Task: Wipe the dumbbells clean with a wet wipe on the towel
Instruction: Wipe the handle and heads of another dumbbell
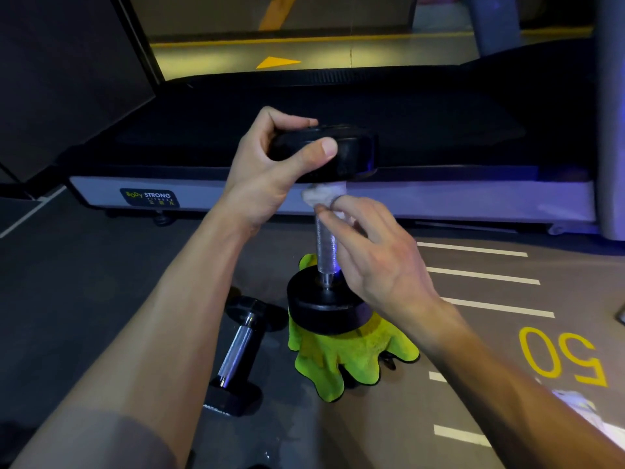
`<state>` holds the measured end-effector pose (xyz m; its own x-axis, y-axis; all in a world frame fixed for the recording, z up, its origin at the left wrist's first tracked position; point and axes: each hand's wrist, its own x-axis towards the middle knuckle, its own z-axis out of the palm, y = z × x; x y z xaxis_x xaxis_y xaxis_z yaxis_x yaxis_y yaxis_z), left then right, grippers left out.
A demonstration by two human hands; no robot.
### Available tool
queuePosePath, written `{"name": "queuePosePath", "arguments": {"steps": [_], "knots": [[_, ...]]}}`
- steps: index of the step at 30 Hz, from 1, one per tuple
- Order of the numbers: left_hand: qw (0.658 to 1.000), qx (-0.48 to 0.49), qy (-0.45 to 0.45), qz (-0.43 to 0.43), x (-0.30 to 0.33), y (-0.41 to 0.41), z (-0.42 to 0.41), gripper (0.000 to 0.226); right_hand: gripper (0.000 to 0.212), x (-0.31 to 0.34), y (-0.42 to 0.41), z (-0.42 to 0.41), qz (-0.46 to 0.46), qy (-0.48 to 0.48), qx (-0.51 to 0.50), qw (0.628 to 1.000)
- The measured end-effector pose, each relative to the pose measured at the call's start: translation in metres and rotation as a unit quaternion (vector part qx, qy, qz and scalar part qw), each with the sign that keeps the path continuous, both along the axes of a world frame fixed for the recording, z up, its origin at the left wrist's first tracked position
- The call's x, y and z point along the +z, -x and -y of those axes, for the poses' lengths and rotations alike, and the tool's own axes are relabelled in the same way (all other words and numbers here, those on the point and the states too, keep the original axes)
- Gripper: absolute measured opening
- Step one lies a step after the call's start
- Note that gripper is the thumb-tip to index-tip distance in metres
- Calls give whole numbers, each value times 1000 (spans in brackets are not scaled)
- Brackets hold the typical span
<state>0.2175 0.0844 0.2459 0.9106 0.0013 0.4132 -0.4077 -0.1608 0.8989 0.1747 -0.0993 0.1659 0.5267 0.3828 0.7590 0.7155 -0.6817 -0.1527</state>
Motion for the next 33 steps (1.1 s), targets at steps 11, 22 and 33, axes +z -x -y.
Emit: {"name": "queuePosePath", "arguments": {"steps": [11,22,33], "knots": [[1000,0,1,0,0,1,-3,45,45,-10,14,2,-41,72,73,994],[1000,-13,-6,4,3,5,6,45,47,-11,15,10,1,120,22,993],[999,-36,-25,0,8,6,6,43,53,-9,19,12,-54,69,25,996]]}}
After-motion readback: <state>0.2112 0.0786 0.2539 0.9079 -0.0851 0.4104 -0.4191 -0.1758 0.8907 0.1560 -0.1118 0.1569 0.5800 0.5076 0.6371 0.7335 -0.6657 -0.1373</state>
